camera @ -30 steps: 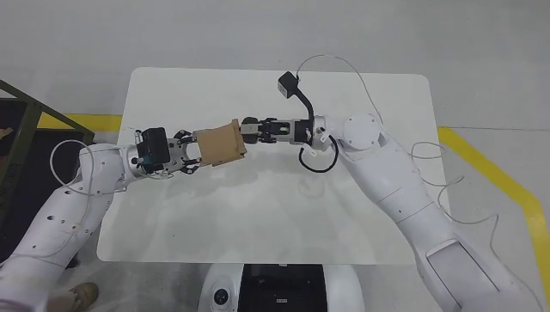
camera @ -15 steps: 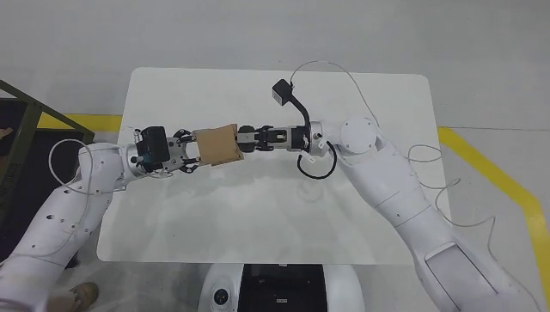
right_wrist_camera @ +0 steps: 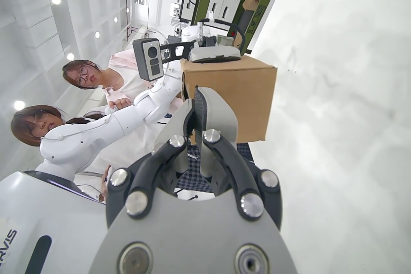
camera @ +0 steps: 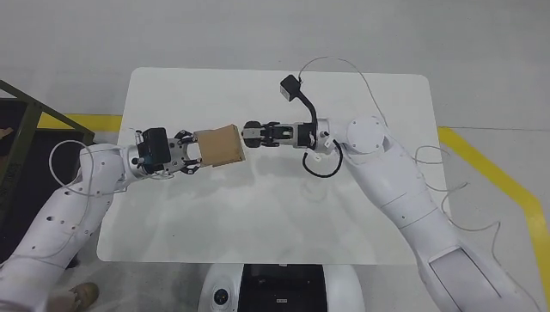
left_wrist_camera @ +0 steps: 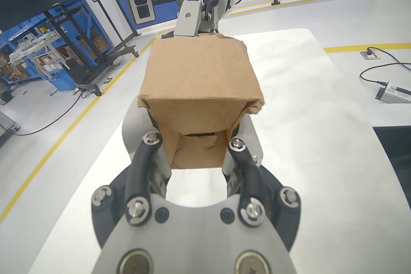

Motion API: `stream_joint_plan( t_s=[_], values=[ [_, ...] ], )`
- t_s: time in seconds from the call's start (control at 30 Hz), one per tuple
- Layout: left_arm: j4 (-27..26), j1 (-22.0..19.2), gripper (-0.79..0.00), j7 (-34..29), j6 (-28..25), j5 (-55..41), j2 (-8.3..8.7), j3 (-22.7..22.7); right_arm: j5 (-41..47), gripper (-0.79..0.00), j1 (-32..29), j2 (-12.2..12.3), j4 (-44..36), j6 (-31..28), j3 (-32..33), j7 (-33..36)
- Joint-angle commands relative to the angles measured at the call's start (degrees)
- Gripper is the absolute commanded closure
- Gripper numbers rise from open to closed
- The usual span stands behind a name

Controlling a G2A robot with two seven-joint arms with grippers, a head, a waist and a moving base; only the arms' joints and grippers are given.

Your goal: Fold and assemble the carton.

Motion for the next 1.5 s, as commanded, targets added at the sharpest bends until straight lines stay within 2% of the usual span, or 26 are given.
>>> stream_joint_plan(
  t_s=[0.0, 0.17, 0.3, 0.43, 0.67, 0.83, 0.87, 0.9, 0.93, 0.97, 1.03, 1.2, 1.3, 1.33, 1.37, 1.43, 1.47],
  values=[
    [0.03, 0.1, -0.246, 0.06, -0.05, -0.18, 0.01, -0.07, -0.3, 0.0, -0.31, 0.17, -0.71, 0.08, 0.41, -0.14],
    [1.15, 0.5, -0.249, 0.02, 0.39, -0.67, -0.17, 0.56, -3.87, 0.0, -1.59, 0.83, -3.34, -2.31, 2.11, -2.84],
    [3.46, 0.54, -0.262, -0.69, 0.83, 1.59, -0.5, 2.79, -10.3, 0.0, -3.61, 1.41, -6.49, -5.89, 2.98, -7.08],
    [5.15, -0.31, -0.277, -0.89, 3.15, 3.95, -1.09, 5.35, -15.76, 0.0, -6.2, 1.93, -9.89, -6.67, 3.25, -10.05],
    [8.89, -2.84, -0.28, -0.56, 9.23, 6.75, -3.12, 11.62, -22.64, 0.0, -11.02, 3.09, -15.56, -5.51, 4.97, -13.03],
    [13.09, -5.48, -0.32, 1.68, 11.64, 5.21, -4.92, 15.41, -25.0, -0.028, -14.46, 3.96, -19.2, -3.41, 6.95, -14.09],
    [13.88, -6.07, -0.366, 1.69, 12.04, 4.92, -5.27, 16.02, -25.52, -0.043, -15.05, 4.13, -19.83, -2.89, 7.29, -14.08],
    [14.58, -6.67, -0.52, 1.63, 12.44, 5.03, -5.6, 16.67, -26.04, -0.068, -15.6, 4.28, -20.45, -2.36, 7.6, -14.05],
    [15.36, -7.22, -0.714, 1.69, 12.66, 4.96, -5.93, 17.29, -26.58, -0.095, -16.12, 4.43, -21.04, -1.87, 7.92, -14.17],
    [16.15, -7.79, -0.785, 1.61, 12.68, 4.99, -6.24, 17.91, -27.04, -0.12, -16.63, 4.56, -21.58, -1.45, 8.2, -14.35],
    [17.57, -8.93, -0.785, 1.65, 12.45, 5.1, -6.82, 19.07, -27.98, -0.169, -17.51, 4.81, -22.44, -0.82, 8.71, -14.71],
    [20.58, -11.01, -0.785, 3.01, 11.96, 3.6, -8.0, 20.76, -30.63, -0.209, -18.94, 5.29, -23.1, -0.09, 9.59, -15.94],
    [21.72, -11.74, -0.785, 4.73, 11.33, 1.35, -8.36, 20.56, -32.06, -0.302, -19.32, 5.48, -22.48, -0.26, 9.92, -17.02],
    [21.85, -11.83, -0.785, 5.49, 10.99, 0.69, -8.34, 20.26, -32.62, -0.372, -19.35, 5.53, -22.33, -0.47, 10.04, -17.53],
    [21.99, -11.76, -0.785, 6.63, 10.3, -0.83, -8.27, 19.64, -33.25, -0.526, -19.36, 5.59, -22.1, -0.59, 10.18, -18.06],
    [21.81, -11.56, -0.785, 7.89, 9.32, -2.87, -7.85, 17.9, -34.5, -0.785, -19.37, 5.7, -21.88, -1.1, 10.58, -19.46],
    [21.63, -11.26, -0.785, 8.43, 8.92, -3.8, -7.53, 16.79, -35.29, -0.785, -19.38, 5.77, -21.83, -1.37, 10.85, -20.27]
  ],
)
